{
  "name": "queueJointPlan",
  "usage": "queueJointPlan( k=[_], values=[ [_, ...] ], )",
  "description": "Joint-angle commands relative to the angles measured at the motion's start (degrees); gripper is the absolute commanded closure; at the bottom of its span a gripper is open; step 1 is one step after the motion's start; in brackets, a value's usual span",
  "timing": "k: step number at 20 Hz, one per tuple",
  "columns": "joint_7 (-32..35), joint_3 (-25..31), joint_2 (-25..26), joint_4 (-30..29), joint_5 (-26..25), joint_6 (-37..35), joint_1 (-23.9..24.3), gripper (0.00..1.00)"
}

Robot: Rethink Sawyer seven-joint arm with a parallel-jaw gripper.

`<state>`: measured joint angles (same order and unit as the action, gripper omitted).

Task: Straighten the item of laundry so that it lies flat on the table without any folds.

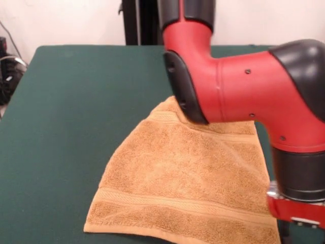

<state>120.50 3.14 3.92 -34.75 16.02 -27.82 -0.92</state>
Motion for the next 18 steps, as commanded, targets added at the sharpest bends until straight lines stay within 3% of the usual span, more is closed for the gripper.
queueJointPlan(
  k=[1,13,16,18],
  values=[
    [22.3,-0.4,6.8,-0.3,5.7,-2.9,-6.1,0.0],
    [25.5,-5.6,8.3,3.6,9.8,-5.8,-8.2,0.0],
    [24.2,-9.2,3.2,-2.1,7.7,-9.4,-7.8,0.0],
    [22.5,-9.2,-2.9,-10.3,6.9,-9.9,-7.3,0.0]
  ],
)
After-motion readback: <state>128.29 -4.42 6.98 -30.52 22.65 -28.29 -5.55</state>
